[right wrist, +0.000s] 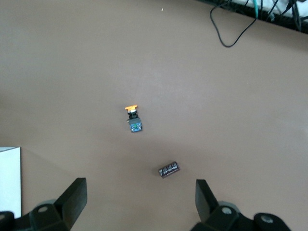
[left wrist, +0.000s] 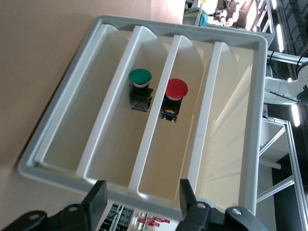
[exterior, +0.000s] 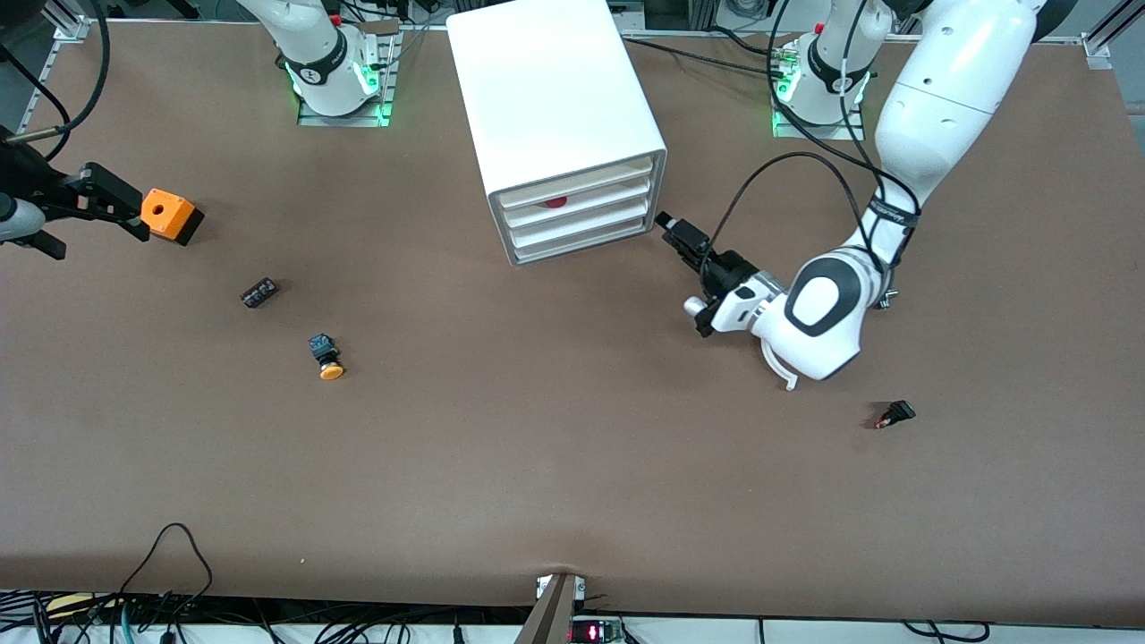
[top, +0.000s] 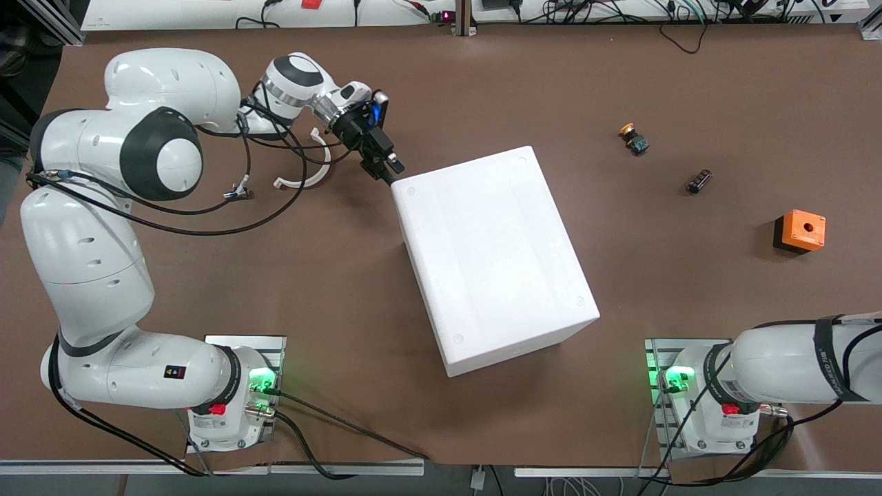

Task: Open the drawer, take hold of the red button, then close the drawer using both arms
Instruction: 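Grasp the drawer handle with the left gripper, then pull the drawer open with the left gripper while the right gripper approaches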

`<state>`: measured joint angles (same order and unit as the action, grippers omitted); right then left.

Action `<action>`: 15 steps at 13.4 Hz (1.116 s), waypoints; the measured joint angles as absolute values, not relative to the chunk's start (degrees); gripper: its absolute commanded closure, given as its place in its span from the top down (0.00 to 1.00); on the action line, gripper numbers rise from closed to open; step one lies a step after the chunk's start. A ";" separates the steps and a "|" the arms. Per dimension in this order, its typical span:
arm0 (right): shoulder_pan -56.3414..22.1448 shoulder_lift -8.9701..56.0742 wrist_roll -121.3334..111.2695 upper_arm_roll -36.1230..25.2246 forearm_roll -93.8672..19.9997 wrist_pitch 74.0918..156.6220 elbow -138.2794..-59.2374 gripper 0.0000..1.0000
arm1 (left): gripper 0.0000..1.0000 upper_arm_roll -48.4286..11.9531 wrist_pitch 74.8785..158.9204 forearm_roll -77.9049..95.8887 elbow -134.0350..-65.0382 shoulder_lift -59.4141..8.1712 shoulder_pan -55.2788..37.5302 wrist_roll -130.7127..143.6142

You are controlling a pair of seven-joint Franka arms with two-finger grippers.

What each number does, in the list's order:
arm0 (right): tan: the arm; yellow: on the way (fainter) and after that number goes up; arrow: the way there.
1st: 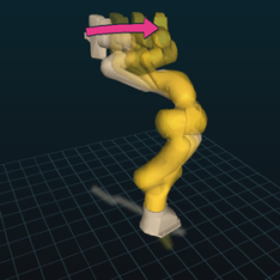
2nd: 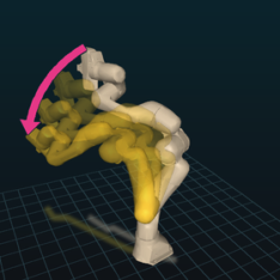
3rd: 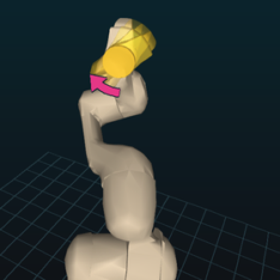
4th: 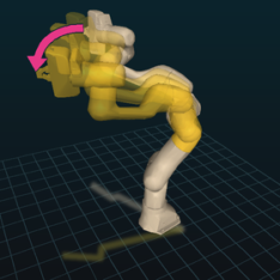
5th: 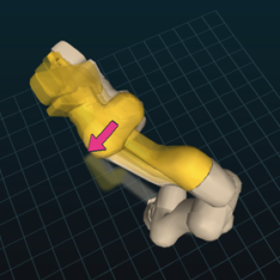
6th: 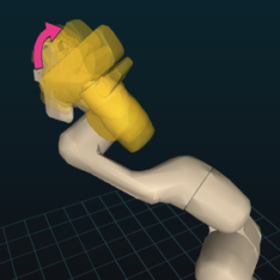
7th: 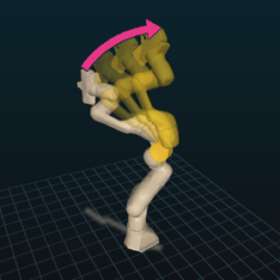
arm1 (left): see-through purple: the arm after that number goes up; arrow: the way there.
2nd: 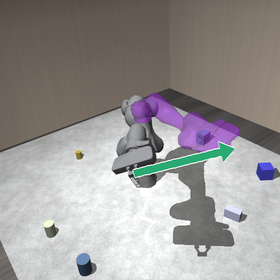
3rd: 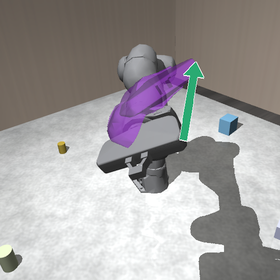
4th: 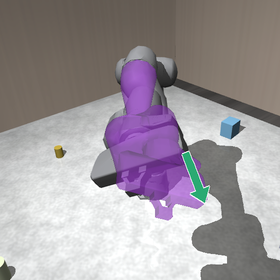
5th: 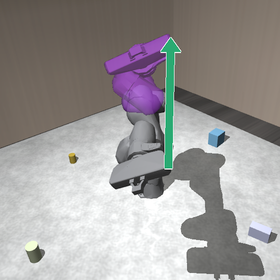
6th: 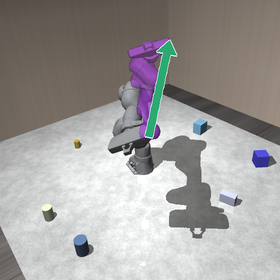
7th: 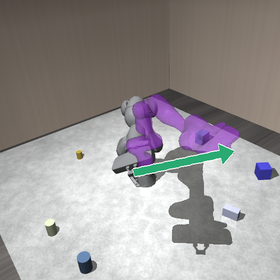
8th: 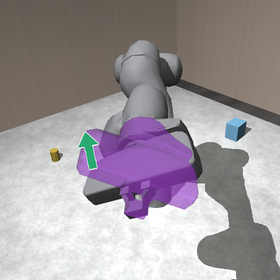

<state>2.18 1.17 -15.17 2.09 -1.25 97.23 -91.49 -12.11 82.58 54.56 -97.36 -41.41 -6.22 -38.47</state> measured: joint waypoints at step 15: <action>-1.18 4.59 -15.44 3.07 -1.28 93.45 -91.53 1.00 | 0.50 -12.16 85.58 66.38 -97.70 -47.03 -15.99 -41.70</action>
